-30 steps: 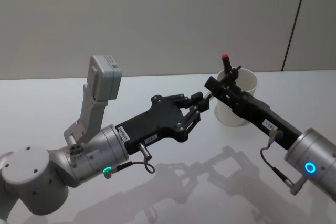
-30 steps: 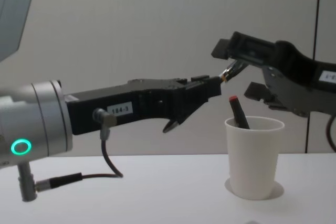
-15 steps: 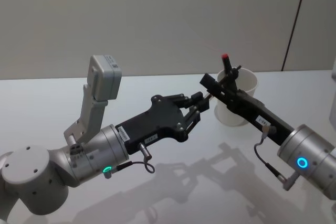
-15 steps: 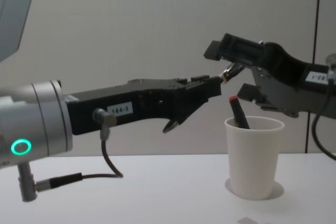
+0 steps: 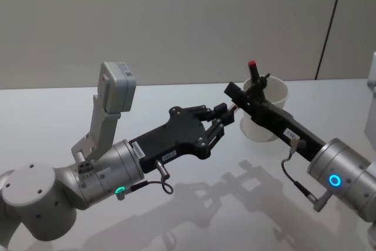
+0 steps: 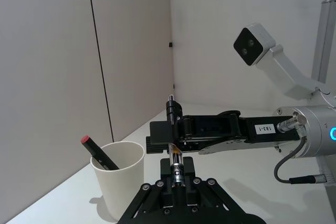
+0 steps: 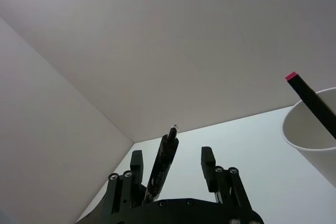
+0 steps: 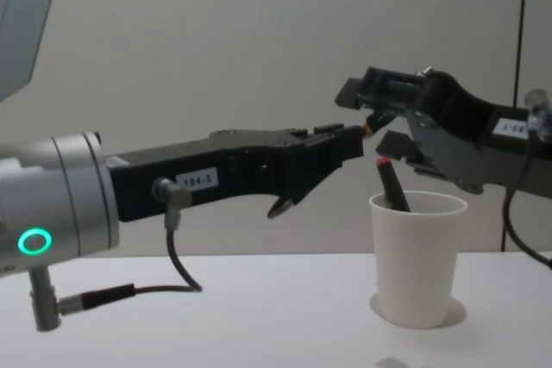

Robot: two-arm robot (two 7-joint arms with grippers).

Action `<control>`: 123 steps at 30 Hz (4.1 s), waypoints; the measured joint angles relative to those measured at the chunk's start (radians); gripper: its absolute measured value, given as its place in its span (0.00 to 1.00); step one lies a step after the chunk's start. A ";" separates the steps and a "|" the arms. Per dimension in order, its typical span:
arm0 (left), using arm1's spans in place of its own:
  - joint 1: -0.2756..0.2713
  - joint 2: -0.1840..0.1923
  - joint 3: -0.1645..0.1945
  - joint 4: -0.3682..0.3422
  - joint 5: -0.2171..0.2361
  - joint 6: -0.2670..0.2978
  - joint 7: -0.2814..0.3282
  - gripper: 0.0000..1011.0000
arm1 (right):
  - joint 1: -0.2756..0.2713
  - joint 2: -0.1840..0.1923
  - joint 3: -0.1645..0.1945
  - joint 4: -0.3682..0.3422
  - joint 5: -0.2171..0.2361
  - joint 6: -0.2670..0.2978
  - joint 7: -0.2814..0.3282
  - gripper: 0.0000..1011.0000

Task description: Place the pen into the pen holder.

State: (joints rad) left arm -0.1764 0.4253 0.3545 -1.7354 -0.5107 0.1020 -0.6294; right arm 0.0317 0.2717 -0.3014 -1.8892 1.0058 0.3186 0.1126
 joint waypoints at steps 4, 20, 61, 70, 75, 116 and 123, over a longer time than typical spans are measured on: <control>0.000 0.000 0.000 0.000 0.000 0.000 0.000 0.13 | 0.001 -0.001 0.000 0.001 0.000 0.000 -0.001 0.59; 0.000 0.000 0.000 0.000 0.000 0.000 0.000 0.12 | 0.003 -0.003 -0.002 0.004 0.002 0.001 -0.002 0.19; 0.000 0.000 0.000 0.000 0.000 0.000 0.000 0.47 | 0.005 -0.003 -0.002 0.005 0.001 0.001 -0.002 0.13; 0.000 0.000 0.000 0.000 0.000 0.000 0.000 0.74 | 0.004 -0.003 -0.002 0.005 0.001 0.001 -0.002 0.13; 0.000 0.000 0.000 0.000 0.000 0.000 0.000 0.91 | 0.005 -0.001 -0.002 0.005 -0.002 -0.002 -0.002 0.13; 0.000 0.000 0.000 0.000 0.000 0.000 0.000 0.99 | 0.129 0.048 0.042 0.079 -0.514 -0.336 0.022 0.13; 0.000 0.000 0.000 0.000 0.000 0.000 0.000 0.99 | 0.176 0.039 0.046 0.126 -0.642 -0.388 0.018 0.13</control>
State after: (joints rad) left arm -0.1763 0.4253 0.3545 -1.7354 -0.5106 0.1020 -0.6294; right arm 0.2079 0.3105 -0.2552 -1.7629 0.3643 -0.0690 0.1311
